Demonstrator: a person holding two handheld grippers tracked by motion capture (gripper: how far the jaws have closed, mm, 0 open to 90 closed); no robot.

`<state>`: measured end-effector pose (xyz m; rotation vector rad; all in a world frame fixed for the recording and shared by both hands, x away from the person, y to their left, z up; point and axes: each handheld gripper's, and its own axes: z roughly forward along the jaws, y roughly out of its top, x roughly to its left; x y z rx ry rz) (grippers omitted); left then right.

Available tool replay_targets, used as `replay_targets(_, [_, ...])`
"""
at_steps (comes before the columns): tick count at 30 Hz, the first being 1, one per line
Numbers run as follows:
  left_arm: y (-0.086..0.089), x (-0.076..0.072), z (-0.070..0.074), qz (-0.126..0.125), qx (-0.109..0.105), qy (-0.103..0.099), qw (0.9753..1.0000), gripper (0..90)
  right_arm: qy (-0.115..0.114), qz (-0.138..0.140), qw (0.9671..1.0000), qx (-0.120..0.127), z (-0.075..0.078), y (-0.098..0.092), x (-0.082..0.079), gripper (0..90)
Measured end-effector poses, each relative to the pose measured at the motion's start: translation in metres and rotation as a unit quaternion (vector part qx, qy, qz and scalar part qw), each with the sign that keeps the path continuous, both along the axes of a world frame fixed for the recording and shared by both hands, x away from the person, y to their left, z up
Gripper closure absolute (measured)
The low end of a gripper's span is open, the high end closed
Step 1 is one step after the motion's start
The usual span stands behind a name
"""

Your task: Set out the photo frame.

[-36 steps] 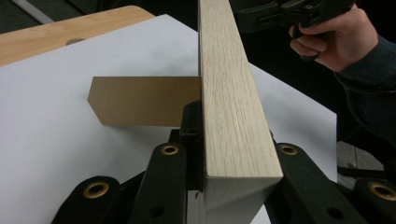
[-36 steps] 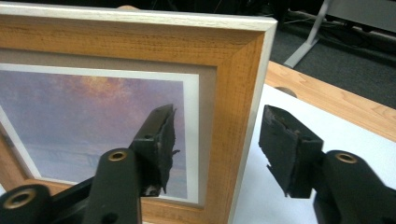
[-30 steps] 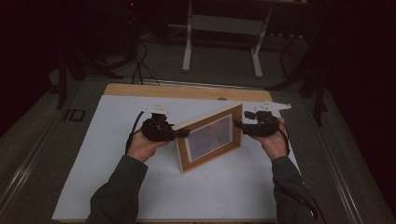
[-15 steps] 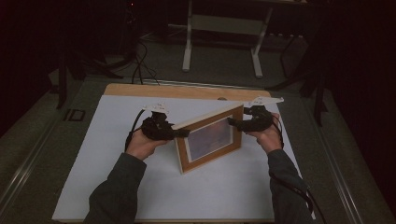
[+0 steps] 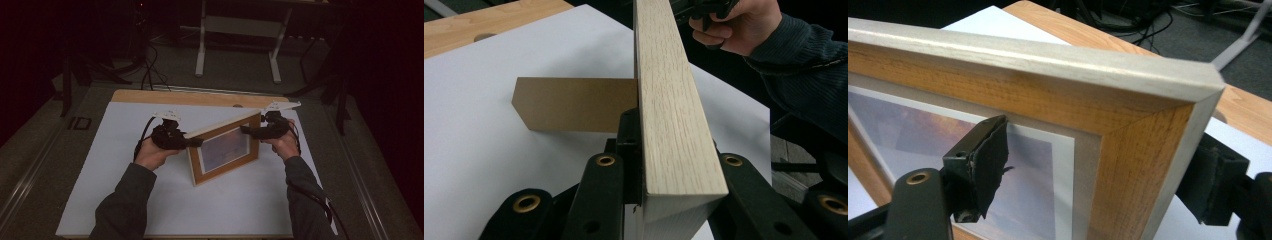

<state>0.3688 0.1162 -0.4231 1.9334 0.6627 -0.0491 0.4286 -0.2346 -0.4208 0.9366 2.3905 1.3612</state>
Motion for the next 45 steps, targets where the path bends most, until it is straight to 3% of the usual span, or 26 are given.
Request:
replay_targets(23, [-0.005,-0.002,0.0,0.021,0.027,-0.039,0.9987,76.0,0.01,0.004,0.9997,0.023,-0.005,-0.016,-0.004,34.6])
replay_targets(34, [-0.006,0.001,-0.002,0.026,0.029,-0.045,0.9982,73.6,0.032,0.001,0.9979,0.056,-0.009,-0.031,-0.008,45.7])
replay_targets(45, [-0.005,0.005,-0.004,0.019,0.028,-0.046,0.9983,72.3,0.034,-0.007,0.9978,0.056,-0.009,-0.034,-0.014,48.8])
